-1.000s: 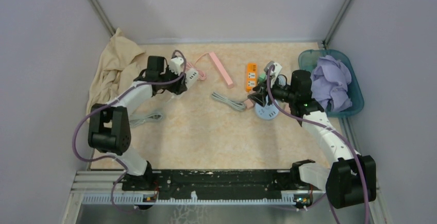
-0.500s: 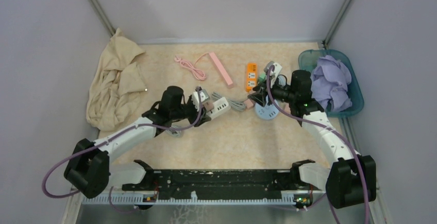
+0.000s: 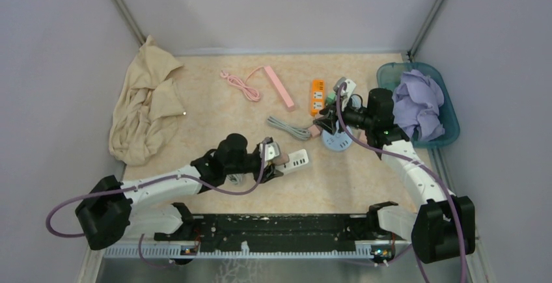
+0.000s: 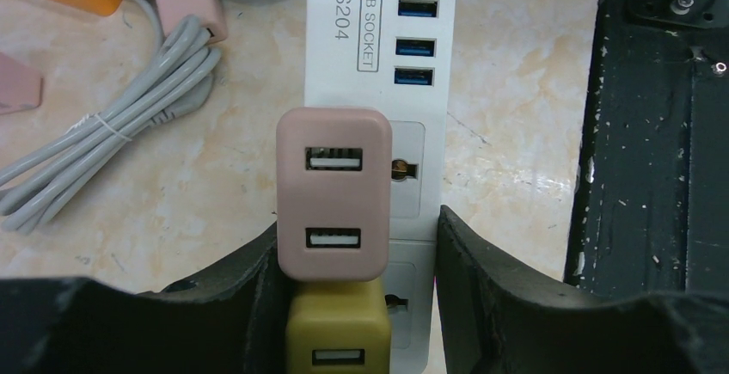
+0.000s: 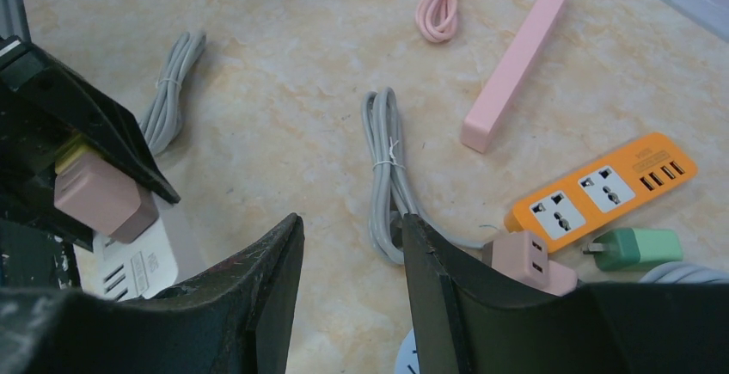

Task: Pull the plug off the socket

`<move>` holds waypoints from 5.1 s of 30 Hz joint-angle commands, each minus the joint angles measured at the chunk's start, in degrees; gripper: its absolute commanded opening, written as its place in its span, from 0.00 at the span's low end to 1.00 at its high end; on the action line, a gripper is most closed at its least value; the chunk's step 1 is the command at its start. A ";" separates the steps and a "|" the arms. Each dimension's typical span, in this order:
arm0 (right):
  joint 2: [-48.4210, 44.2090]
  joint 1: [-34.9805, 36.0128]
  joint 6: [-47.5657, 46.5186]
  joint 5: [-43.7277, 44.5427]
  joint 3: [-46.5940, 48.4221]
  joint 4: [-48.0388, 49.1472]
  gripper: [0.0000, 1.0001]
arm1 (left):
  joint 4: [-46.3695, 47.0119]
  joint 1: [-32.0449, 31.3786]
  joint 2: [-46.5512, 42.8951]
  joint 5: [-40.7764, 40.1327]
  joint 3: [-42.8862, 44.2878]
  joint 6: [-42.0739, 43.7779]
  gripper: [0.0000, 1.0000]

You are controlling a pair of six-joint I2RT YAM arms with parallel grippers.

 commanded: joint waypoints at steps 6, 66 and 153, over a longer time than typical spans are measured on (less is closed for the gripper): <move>-0.85 -1.01 -1.09 -1.45 -0.55 2.98 0.46 | 8.72 -6.85 1.61 -5.21 -0.37 1.86 0.00; -4.95 -4.28 -34.16 -27.80 -1.26 -17.85 0.72 | 34.04 -15.96 -2.11 -12.49 -12.61 -11.17 1.00; 4.63 18.54 -43.34 -4.77 -2.88 -26.62 0.00 | 55.84 -8.85 35.83 0.36 -7.42 -2.00 0.00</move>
